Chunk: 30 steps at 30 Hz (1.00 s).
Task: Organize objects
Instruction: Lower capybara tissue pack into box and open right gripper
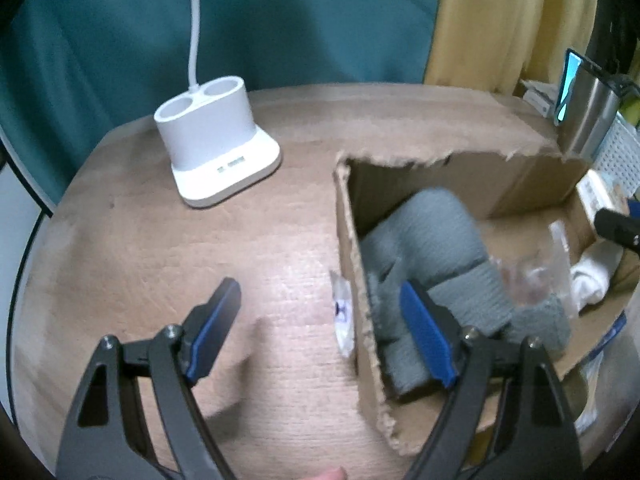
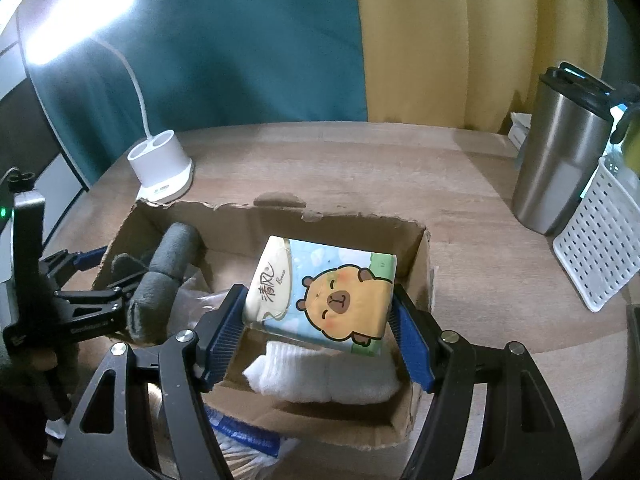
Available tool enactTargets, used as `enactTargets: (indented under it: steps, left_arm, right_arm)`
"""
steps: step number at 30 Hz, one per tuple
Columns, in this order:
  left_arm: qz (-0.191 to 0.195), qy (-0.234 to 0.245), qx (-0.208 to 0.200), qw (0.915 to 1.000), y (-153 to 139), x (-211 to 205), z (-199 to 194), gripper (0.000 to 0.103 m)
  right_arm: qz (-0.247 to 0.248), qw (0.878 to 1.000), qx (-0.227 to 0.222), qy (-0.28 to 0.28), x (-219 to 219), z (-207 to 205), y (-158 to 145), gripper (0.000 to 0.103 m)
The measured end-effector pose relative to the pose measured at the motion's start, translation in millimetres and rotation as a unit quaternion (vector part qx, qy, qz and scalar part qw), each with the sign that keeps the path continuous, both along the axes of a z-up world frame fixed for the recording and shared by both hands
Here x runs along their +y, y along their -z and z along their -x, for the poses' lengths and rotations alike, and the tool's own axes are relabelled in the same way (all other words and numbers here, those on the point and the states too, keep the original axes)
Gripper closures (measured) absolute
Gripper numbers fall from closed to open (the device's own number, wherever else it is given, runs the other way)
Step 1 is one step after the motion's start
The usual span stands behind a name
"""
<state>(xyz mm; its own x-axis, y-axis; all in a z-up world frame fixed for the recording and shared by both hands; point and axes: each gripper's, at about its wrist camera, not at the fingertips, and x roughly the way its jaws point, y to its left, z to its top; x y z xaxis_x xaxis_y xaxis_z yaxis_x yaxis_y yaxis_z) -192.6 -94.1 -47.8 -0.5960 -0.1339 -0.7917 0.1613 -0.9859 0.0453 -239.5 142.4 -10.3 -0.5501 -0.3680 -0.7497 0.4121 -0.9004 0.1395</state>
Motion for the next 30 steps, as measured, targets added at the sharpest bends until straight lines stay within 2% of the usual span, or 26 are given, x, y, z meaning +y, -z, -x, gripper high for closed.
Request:
enactTargets:
  steps: [8,13,14,15,17,30]
  left_arm:
    - [-0.065,0.02,0.053,0.9963,-28.2,1.2,-7.1,0.02]
    - [-0.06,0.042,0.052,0.9959,-29.9,15.2,-1.2,0.019]
    - [-0.063,0.043,0.051,0.9958,-29.5,16.1,-0.7,0.019]
    - [-0.064,0.044,0.051,0.9957,-29.7,17.0,-0.4,0.019]
    - [-0.064,0.042,0.054,0.9955,-31.7,16.3,-0.8,0.019]
    - [-0.074,0.044,0.07,0.9938,-43.7,18.9,-22.6,0.019]
  right_arm:
    - [-0.01,1.0,-0.005,0.005,-6.6,7.3,4.9,0.03]
    - [-0.012,1.0,0.001,0.006,-8.3,7.9,6.2,0.029]
    - [-0.013,1.0,0.002,0.007,-8.6,7.7,6.1,0.027]
    - [-0.014,1.0,0.005,0.007,-8.4,7.2,5.7,0.02]
    - [-0.015,1.0,0.013,0.009,-7.7,5.8,3.8,0.015]
    - [-0.016,0.999,0.029,0.021,2.0,-12.3,-10.2,0.015]
